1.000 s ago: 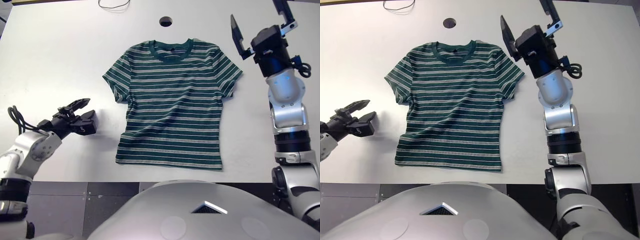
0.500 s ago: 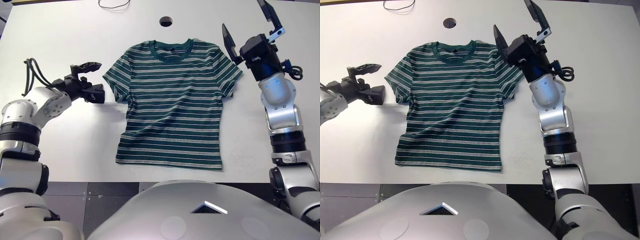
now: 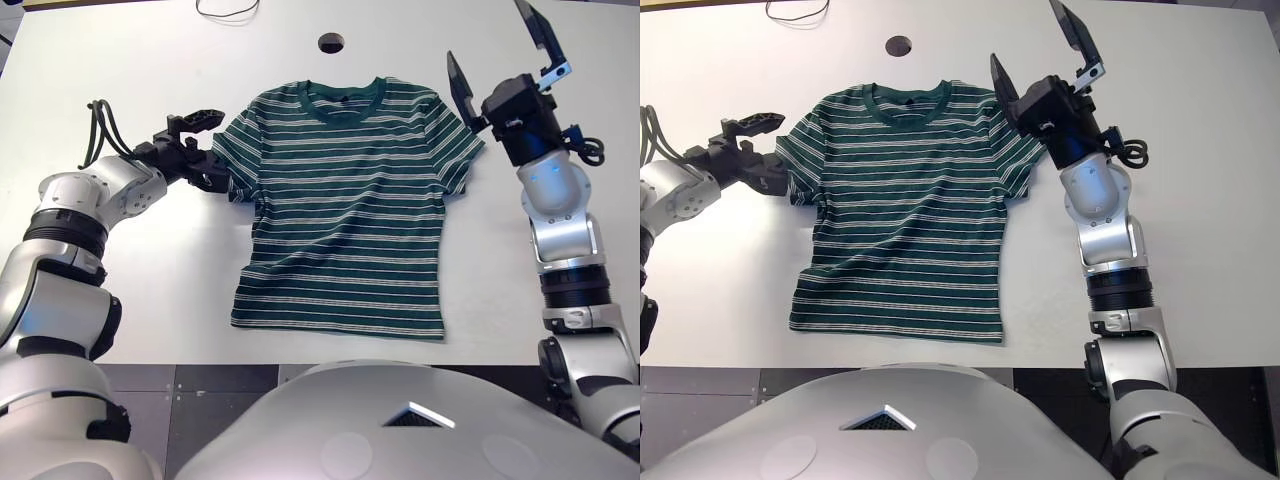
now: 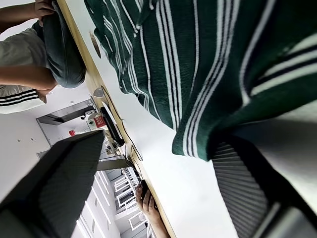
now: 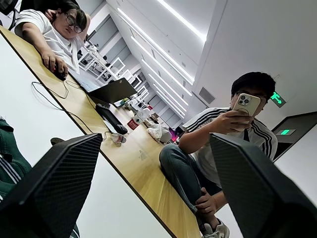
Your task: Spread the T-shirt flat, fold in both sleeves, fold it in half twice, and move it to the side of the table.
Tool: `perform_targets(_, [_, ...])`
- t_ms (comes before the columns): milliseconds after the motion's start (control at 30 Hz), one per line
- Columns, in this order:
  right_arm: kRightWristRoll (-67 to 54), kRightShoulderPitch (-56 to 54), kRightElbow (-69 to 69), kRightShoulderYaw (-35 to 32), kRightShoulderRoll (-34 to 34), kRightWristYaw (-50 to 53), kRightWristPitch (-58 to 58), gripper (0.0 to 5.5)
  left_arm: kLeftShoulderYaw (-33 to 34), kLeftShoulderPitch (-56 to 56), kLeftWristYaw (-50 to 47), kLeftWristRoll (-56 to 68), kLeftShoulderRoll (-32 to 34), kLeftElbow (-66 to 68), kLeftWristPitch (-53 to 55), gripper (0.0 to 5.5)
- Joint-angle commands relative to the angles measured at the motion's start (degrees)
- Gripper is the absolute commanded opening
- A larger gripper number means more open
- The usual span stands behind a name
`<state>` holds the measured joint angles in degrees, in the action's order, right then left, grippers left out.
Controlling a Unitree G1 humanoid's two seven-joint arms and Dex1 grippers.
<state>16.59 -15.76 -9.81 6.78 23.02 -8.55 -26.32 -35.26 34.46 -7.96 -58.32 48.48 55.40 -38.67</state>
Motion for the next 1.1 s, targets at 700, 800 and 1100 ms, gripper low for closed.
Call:
perform_targets(700, [-1.18,2.76,1.85,-1.54,0.46,-1.43,0.13,3.98,-2.23,-5.72,-0.18,4.09,-1.57,3.75,1.59,0.12])
perform_targets(800, [-1.17,3.06,1.63,-1.49,0.26,-1.25,-0.03,3.98,-0.08,-7.06,-3.25,6.47,-1.20,2.75,1.91,0.12])
perform_targets(1100, [-1.23,3.25,0.08,-1.45,0.07,-1.09,-0.33,3.98,7.19,-14.27,-12.95,12.24,-2.54,-8.93,3.65,0.12])
